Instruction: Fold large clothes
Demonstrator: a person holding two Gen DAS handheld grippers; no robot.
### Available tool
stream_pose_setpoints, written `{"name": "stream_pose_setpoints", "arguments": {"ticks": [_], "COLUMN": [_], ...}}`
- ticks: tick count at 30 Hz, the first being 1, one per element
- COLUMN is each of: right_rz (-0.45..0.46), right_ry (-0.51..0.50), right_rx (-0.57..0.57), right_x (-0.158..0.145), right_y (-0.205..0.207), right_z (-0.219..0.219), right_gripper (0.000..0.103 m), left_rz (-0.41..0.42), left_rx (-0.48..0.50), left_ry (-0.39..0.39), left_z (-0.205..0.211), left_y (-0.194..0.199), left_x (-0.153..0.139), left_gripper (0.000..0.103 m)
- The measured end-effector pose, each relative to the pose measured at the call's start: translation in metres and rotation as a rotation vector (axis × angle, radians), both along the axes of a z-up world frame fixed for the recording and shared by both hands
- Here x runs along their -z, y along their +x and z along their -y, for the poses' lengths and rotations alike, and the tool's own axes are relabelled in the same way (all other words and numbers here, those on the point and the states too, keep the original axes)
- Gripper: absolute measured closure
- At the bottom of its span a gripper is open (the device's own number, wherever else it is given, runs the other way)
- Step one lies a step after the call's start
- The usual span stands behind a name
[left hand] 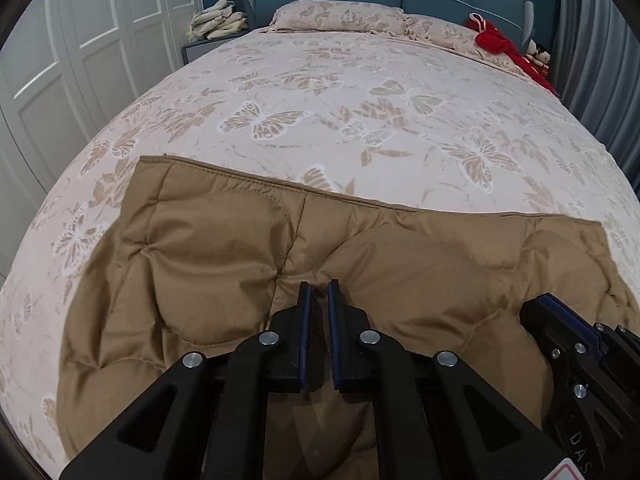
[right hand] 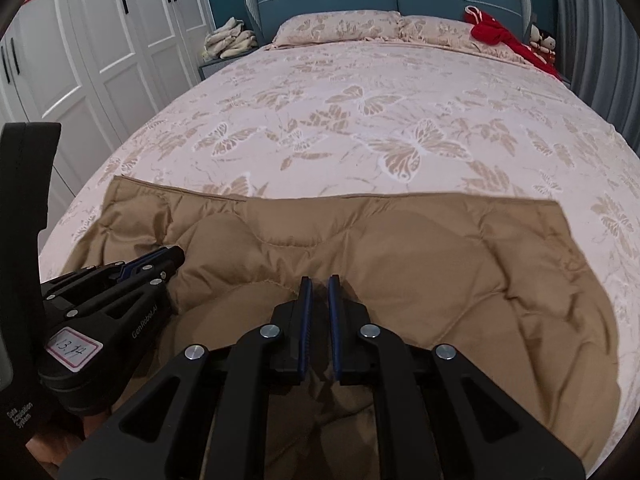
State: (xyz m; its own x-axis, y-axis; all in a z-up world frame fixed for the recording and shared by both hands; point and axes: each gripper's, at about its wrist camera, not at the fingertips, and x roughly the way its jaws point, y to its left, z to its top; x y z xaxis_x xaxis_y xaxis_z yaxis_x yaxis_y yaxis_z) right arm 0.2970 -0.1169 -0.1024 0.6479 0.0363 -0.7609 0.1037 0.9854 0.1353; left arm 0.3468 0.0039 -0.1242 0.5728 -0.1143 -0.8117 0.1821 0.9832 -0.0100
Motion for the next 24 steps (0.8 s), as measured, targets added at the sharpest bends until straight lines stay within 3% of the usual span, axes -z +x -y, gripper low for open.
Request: {"name": "stream_pose_setpoints", "arguments": {"ticks": [10, 24], "right_rz": [-0.014, 0.0], "right_ry": [0.023, 0.024], "right_rx": [0.014, 0.028], "right_x": [0.029, 0.048], "right_y": [0.007, 0.009], "right_z": [0.004, 0.005], "right_gripper": [0.099, 0.1], "left_rz": [0.031, 0.074], "left_rx": [-0.001, -0.009], "left_ry": [0.043, 0.082], "left_z": [0.011, 0.02], "left_y": [0.001, 0.001], "left_x": [0.019, 0.036], "left_gripper": [0.1, 0.101]}}
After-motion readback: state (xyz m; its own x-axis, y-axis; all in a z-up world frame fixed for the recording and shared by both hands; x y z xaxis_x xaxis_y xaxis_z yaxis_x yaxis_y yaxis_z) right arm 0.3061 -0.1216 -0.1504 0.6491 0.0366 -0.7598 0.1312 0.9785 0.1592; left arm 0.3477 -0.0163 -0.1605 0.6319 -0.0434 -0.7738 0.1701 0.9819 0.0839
